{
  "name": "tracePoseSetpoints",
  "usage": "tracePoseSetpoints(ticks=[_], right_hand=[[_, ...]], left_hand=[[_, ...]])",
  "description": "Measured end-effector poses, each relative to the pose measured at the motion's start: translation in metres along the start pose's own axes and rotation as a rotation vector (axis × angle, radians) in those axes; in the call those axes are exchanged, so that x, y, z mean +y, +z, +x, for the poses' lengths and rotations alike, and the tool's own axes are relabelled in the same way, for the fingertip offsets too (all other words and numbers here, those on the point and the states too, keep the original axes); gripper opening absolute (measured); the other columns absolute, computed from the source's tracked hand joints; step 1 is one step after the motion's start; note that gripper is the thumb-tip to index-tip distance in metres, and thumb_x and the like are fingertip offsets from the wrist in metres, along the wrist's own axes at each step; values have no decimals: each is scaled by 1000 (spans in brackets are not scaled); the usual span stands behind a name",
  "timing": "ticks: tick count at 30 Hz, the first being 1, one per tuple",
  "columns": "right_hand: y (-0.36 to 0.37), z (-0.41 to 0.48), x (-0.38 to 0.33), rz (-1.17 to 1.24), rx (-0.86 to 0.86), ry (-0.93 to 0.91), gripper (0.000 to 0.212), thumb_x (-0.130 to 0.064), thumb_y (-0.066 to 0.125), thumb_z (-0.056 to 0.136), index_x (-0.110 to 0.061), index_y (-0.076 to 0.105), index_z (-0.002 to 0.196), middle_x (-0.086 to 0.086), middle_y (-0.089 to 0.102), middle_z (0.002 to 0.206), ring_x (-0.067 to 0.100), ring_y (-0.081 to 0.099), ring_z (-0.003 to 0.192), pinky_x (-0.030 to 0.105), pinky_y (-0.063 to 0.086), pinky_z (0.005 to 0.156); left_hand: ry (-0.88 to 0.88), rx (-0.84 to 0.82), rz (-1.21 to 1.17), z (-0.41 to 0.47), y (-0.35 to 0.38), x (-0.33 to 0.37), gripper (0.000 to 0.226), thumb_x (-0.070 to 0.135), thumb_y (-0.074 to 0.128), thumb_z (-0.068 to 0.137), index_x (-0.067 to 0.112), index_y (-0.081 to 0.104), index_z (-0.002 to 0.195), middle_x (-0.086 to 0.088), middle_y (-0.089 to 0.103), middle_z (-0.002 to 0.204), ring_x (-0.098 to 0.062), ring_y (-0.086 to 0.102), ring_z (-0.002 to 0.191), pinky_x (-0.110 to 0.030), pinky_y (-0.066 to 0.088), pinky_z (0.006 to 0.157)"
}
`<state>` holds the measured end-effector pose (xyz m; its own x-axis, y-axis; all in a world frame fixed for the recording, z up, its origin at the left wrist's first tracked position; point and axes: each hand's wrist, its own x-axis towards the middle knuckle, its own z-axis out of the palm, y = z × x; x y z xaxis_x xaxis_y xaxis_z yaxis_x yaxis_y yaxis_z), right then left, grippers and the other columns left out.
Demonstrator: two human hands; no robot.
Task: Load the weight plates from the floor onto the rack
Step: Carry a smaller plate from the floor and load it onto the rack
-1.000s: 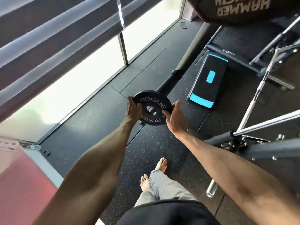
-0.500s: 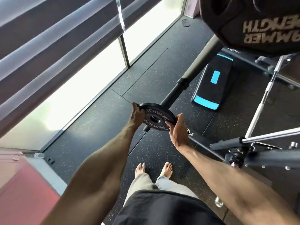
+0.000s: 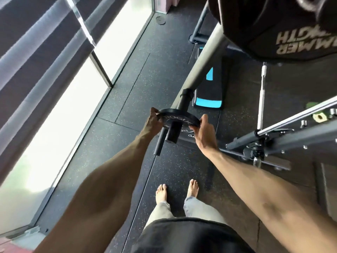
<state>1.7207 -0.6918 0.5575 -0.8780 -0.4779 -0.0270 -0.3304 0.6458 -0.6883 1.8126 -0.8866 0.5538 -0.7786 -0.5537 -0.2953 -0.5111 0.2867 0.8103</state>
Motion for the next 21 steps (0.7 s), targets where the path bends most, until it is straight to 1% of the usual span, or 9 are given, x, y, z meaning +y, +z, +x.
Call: tracePoseSetpoints(ticks=[3, 5, 7, 9, 11, 14, 16, 19, 21], right_hand=[[-1, 23, -9, -45, 79, 96, 35, -23, 73, 88, -6, 51, 110, 10, 72, 102, 21, 70, 85, 24, 50, 62], [-1, 36, -13, -117, 99, 172, 37, -27, 75, 87, -7, 55, 110, 11, 72, 104, 25, 70, 92, 32, 55, 70], [-1, 46, -16, -193, 107, 248, 35, -29, 73, 88, -7, 57, 111, 12, 72, 106, 28, 69, 96, 37, 55, 76], [-1, 52, -19, -250, 99, 310, 35, -30, 71, 90, -7, 59, 112, 13, 71, 108, 30, 68, 100, 39, 54, 79], [1, 55, -21, -278, 91, 361, 36, -31, 71, 90, -6, 59, 114, 14, 70, 109, 31, 68, 102, 38, 55, 80], [4, 58, -22, -261, 90, 410, 31, -29, 67, 93, -8, 58, 113, 13, 70, 109, 32, 68, 102, 39, 55, 79], [3, 56, -21, -269, 71, 408, 33, -31, 64, 96, -8, 56, 117, 13, 69, 112, 32, 67, 104, 38, 53, 79], [-5, 48, -23, -306, -29, 389, 47, -41, 59, 97, -6, 49, 127, 15, 64, 122, 34, 64, 110, 41, 54, 85], [-12, 42, -23, -326, -106, 377, 48, -44, 54, 98, -8, 46, 130, 15, 62, 125, 35, 63, 112, 43, 53, 87]], left_hand=[[35, -12, 69, 25, -6, 9, 29, 9, 50, 99, 3, 33, 122, -11, 60, 98, -28, 60, 83, -43, 50, 75], [20, 13, 66, 41, -6, 15, 28, 10, 55, 97, 13, 37, 119, -11, 68, 99, -32, 65, 85, -46, 54, 76], [1, 47, 59, 55, -7, 27, 27, 11, 59, 94, 18, 42, 114, -10, 72, 100, -32, 67, 86, -43, 52, 72], [0, 75, 109, 65, -10, 41, 27, 14, 60, 94, 14, 44, 116, -9, 70, 95, -29, 61, 81, -35, 41, 67], [12, 85, 160, 71, -11, 52, 28, 17, 59, 95, 12, 43, 117, -10, 65, 91, -27, 55, 76, -33, 35, 65], [19, 78, 221, 77, -12, 56, 28, 16, 58, 94, 9, 42, 116, -12, 62, 90, -27, 53, 77, -35, 35, 65], [34, 47, 258, 75, -12, 59, 25, 10, 53, 93, 10, 42, 116, -15, 63, 100, -31, 56, 84, -40, 42, 68], [165, 118, 408, 66, -6, 70, 33, -2, 46, 85, 8, 47, 117, -17, 55, 114, -34, 52, 103, -45, 44, 82], [320, 179, 590, 59, 2, 85, 37, -3, 46, 81, 5, 50, 117, -18, 52, 116, -34, 49, 107, -45, 43, 87]])
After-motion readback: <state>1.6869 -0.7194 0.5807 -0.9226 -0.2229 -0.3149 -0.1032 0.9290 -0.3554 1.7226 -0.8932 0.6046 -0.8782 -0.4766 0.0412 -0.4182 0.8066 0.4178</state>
